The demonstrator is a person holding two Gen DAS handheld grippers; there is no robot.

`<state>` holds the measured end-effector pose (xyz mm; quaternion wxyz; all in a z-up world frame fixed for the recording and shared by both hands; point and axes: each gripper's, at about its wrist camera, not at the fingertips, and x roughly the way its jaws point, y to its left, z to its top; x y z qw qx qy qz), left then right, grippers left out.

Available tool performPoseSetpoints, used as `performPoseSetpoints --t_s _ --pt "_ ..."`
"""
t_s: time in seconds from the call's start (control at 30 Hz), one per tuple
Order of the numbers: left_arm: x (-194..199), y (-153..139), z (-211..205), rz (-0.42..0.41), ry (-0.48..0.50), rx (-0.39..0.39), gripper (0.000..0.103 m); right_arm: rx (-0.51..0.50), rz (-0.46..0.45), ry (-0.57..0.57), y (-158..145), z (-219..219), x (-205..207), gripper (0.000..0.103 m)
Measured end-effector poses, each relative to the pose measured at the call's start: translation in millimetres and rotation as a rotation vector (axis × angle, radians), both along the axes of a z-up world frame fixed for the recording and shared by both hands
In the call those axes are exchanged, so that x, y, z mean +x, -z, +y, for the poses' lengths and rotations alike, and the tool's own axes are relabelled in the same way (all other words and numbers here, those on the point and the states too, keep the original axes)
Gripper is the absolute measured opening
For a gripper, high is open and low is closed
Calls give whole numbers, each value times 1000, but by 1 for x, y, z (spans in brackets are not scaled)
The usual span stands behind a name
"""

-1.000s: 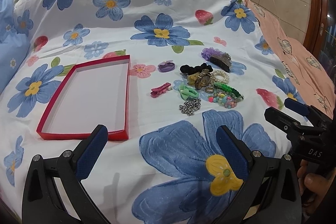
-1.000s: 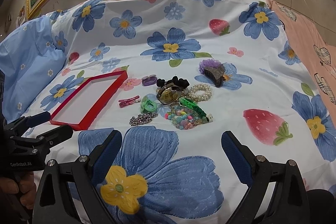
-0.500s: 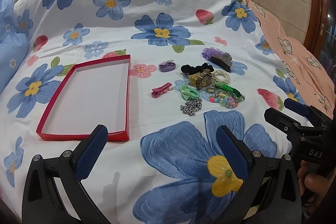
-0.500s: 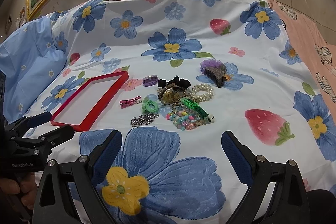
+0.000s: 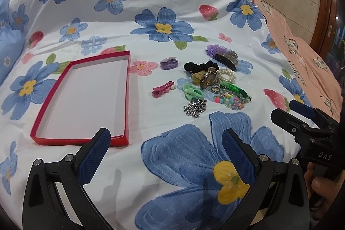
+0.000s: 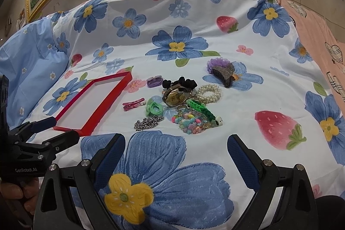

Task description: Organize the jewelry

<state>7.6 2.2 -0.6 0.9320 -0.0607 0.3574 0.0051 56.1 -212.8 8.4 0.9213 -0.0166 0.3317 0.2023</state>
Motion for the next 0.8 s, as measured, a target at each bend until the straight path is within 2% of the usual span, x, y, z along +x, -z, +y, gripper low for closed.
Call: performPoseSetpoints --t_s 0.23,0.57,0.73,0.8 --pt "16 1 8 21 -1 -8 103 25 19 -4 -1 -2 15 97" --pt "48 1 21 54 10 34 103 57 76 -9 3 -5 49 95" --pt "71 6 22 88 42 44 100 44 99 -16 5 -2 71 89" --pt "82 7 29 106 59 42 97 32 115 -22 10 -1 82 83"
